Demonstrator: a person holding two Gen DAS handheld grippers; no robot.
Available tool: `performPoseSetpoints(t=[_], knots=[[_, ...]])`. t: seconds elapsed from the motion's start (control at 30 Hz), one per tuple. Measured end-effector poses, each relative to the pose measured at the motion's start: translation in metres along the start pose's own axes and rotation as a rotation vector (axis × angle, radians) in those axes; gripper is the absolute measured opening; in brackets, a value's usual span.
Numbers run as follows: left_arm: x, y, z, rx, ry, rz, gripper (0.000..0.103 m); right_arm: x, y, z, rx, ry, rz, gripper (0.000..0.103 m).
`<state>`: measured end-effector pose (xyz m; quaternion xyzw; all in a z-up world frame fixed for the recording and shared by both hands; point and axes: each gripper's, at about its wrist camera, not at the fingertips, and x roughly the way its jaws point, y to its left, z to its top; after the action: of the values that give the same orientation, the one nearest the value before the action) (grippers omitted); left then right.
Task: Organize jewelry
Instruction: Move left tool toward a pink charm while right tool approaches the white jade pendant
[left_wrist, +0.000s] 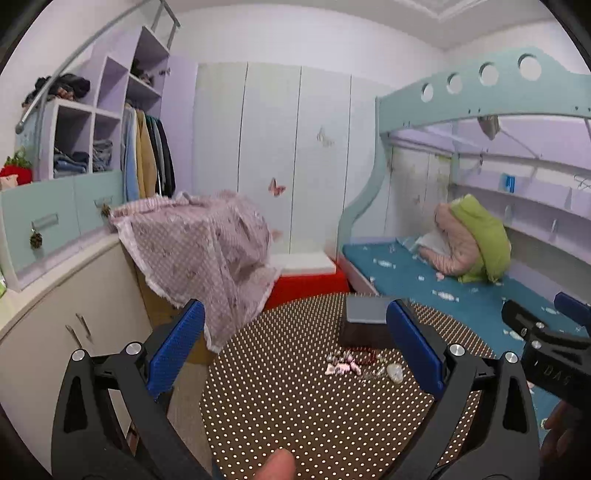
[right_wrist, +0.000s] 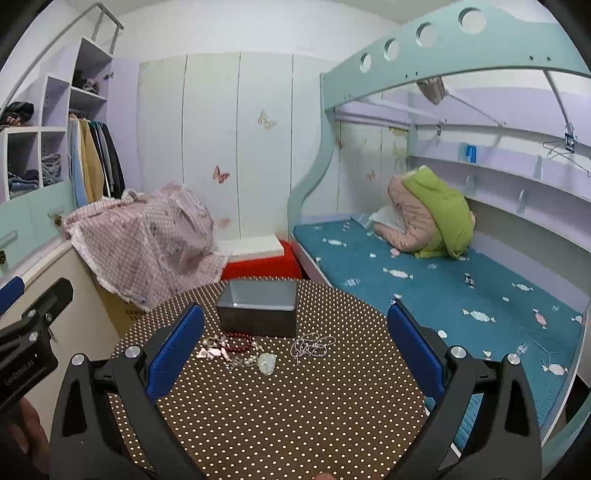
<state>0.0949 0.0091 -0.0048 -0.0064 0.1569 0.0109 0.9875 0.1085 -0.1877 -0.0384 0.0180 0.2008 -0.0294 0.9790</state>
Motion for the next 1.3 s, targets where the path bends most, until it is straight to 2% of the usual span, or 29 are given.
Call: performPoseSetpoints(t=[0.2,0.6,0.8,0.93,1.07,1.2,1.27,1.3], knots=[[0.048,0.004,-0.013,0.007,0.108,0.002,0.098,0.035,-0.002,-0.003,-0.015,0.091,0.007,0.096],[0.178,-0.014,-0.080,0.073,0.414,-0.004,0.098,0.124,-0.032,-0.036,0.000,0.352,0.007,0.095],[0.230,-0.019,-0.108,0.079,0.528,-0.016,0.098,0.155,-0.047,-0.054,0.025,0.452,-0.001,0.095],[0.255,-0.028,-0.120,0.091,0.588,-0.045,0.098,0.167,-0.053,-0.063,0.041,0.495,0.003,0.095],[0.276,-0.037,-0.130,0.114,0.625,-0.039,0.098,0.175,-0.056,-0.065,0.048,0.517,0.011,0.095],[0.290,-0.035,-0.137,0.089,0.650,-0.059,0.097,0.181,-0.053,-0.067,0.048,0.530,0.033,0.095],[0.289,-0.032,-0.137,0.076,0.648,-0.078,0.092,0.183,-0.050,-0.067,0.043,0.533,0.044,0.095],[0.287,-0.031,-0.137,0.083,0.639,-0.088,0.083,0.184,-0.050,-0.067,0.043,0.535,0.051,0.095]])
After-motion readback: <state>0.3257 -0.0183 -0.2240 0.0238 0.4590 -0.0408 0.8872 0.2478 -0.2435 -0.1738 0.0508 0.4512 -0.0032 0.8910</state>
